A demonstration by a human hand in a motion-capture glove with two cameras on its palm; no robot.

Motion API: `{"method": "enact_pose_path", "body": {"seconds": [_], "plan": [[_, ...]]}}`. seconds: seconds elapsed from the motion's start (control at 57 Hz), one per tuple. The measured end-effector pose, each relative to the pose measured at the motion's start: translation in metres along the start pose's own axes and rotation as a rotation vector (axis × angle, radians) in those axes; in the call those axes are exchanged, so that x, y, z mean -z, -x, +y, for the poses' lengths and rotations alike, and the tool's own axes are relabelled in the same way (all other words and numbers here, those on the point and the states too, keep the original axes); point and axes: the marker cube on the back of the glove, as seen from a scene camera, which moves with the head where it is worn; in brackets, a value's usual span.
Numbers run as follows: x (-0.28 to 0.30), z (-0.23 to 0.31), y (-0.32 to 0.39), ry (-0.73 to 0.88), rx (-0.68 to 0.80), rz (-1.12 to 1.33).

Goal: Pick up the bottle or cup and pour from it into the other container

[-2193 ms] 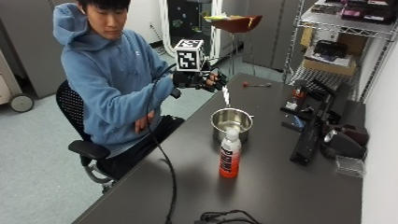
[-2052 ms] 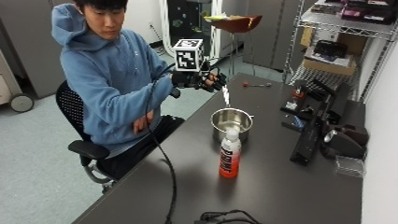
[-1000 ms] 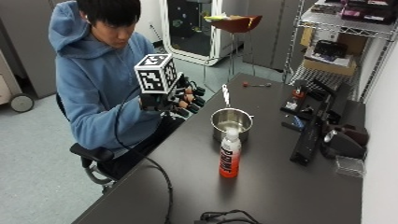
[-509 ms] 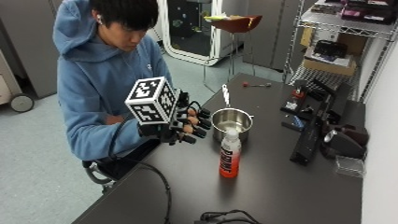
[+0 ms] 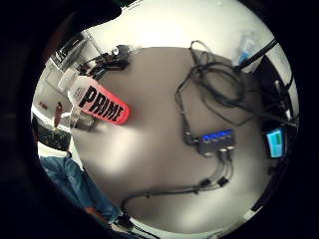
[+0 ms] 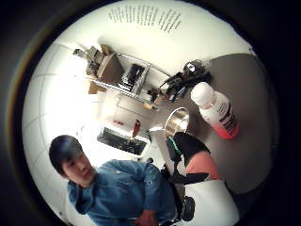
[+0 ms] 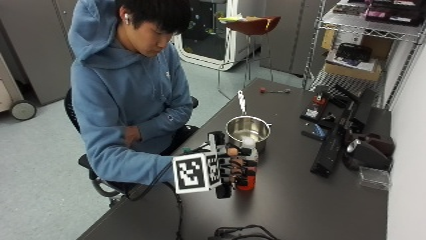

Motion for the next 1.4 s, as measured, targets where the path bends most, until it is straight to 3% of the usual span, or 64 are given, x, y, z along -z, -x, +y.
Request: {"method": "enact_pose_path", "body": {"seconds": [0.368, 0.579, 0.912, 1.21, 1.403], "plan": [[-0.095, -0.017, -0.027, 0.066, -0.073, -0.266], [-0.122, -0.022, -0.022, -0.041, -0.074, -0.369], [-0.134, -0.031, -0.012, -0.184, -0.089, -0.362], [-0.140, -0.037, 0.010, -0.183, -0.094, -0.357], [-0.132, -0.046, 0.043, -0.122, -0.054, -0.221]]}}
